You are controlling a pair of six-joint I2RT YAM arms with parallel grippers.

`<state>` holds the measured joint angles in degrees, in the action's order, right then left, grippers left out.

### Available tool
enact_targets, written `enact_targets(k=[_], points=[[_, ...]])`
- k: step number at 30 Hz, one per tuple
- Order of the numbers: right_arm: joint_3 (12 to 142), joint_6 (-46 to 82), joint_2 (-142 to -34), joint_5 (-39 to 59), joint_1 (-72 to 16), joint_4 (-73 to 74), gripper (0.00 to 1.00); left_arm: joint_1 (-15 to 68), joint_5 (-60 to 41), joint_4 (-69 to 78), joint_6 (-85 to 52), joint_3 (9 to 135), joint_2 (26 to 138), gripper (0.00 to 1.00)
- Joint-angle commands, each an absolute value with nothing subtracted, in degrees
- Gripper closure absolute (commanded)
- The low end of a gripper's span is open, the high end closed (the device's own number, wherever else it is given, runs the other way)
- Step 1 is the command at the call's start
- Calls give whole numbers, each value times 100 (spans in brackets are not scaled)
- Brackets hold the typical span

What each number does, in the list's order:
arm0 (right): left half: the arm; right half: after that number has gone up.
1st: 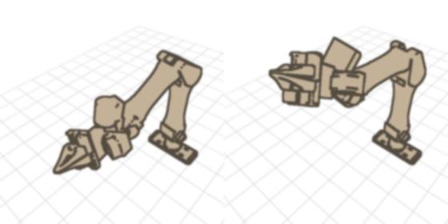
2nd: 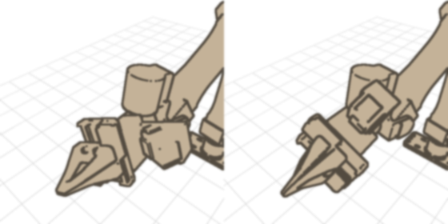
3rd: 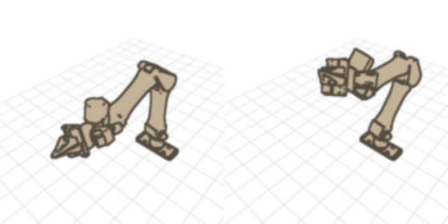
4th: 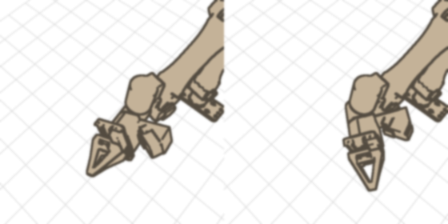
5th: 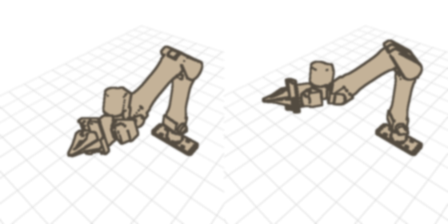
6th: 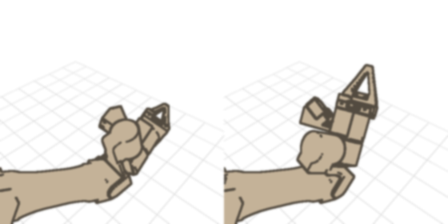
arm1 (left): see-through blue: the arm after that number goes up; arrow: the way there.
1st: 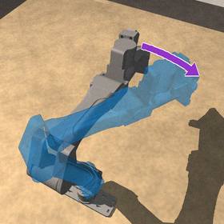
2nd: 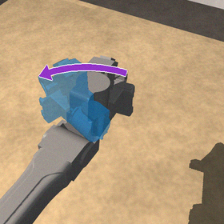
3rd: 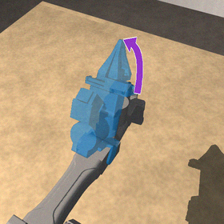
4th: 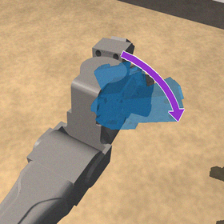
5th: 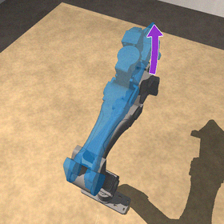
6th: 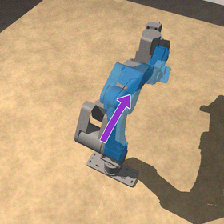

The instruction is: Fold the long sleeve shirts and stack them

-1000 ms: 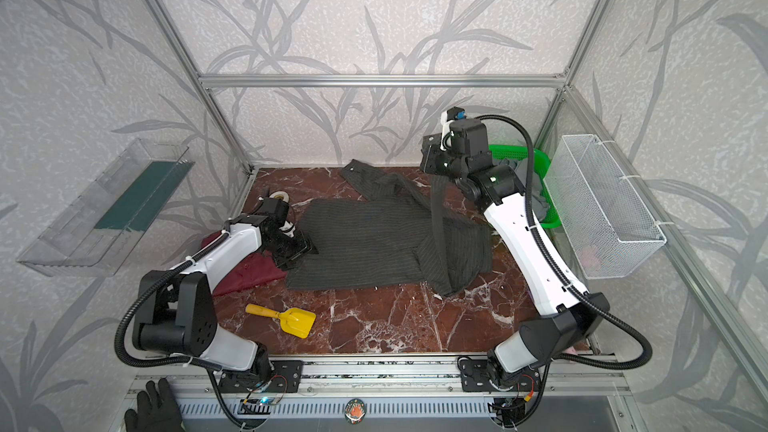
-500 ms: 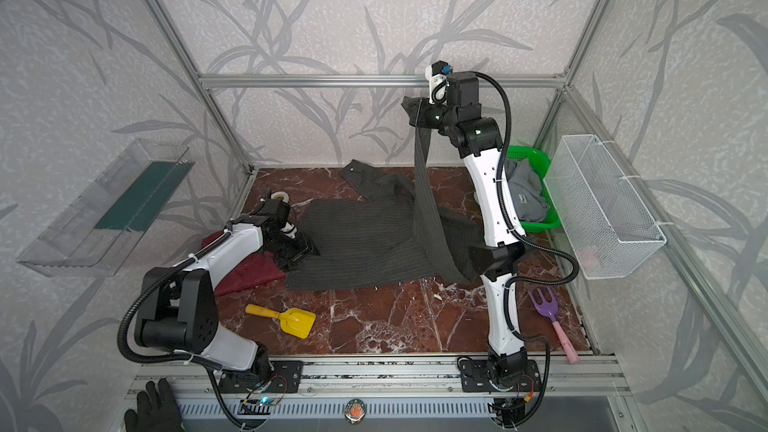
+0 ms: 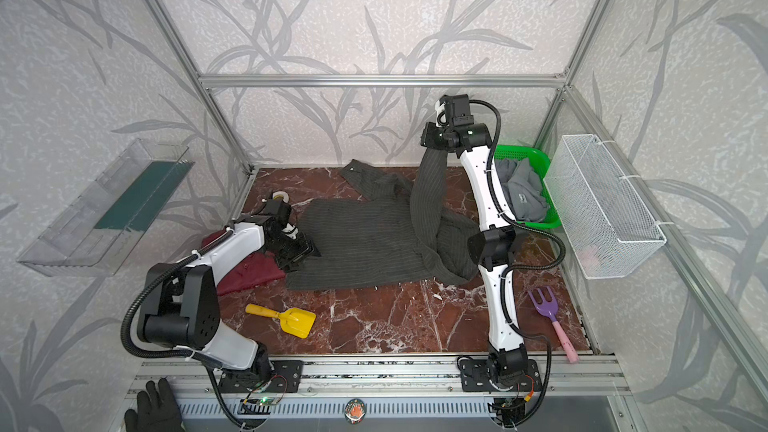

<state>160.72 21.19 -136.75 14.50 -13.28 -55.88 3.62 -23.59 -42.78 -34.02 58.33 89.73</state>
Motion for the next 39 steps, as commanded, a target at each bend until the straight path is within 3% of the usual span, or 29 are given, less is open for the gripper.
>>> enact_targets(k=[1, 8, 15, 22, 26, 33, 39], points=[[16071, 2177, -13455, 1529, -1547, -5745, 100, 334, -2470, -4240, -3281, 5834, 8929, 32], [14962, 2239, -12369, 1883, -2250, -5439, 100, 305, -2846, -3592, -3409, 5884, 8036, 25], [11929, 3107, -10659, 3416, -2338, -2891, 100, 391, -3615, -2272, -3596, 6117, 7235, 18], [10640, 3518, -9954, 3999, -2338, -2155, 100, 1015, -3347, -564, -3571, 6127, 6880, 17], [9958, 3959, -9596, 4325, -2338, -1476, 100, 1482, -3058, 110, -3980, 6422, 7160, 17], [9348, 4154, -9244, 4559, -2342, -1024, 100, 1821, -2940, 2497, -6157, 6404, 8056, 17], [9025, 4157, -9031, 4555, -2339, -860, 100, 2215, -2763, 2971, -6792, 6792, 8725, 18]])
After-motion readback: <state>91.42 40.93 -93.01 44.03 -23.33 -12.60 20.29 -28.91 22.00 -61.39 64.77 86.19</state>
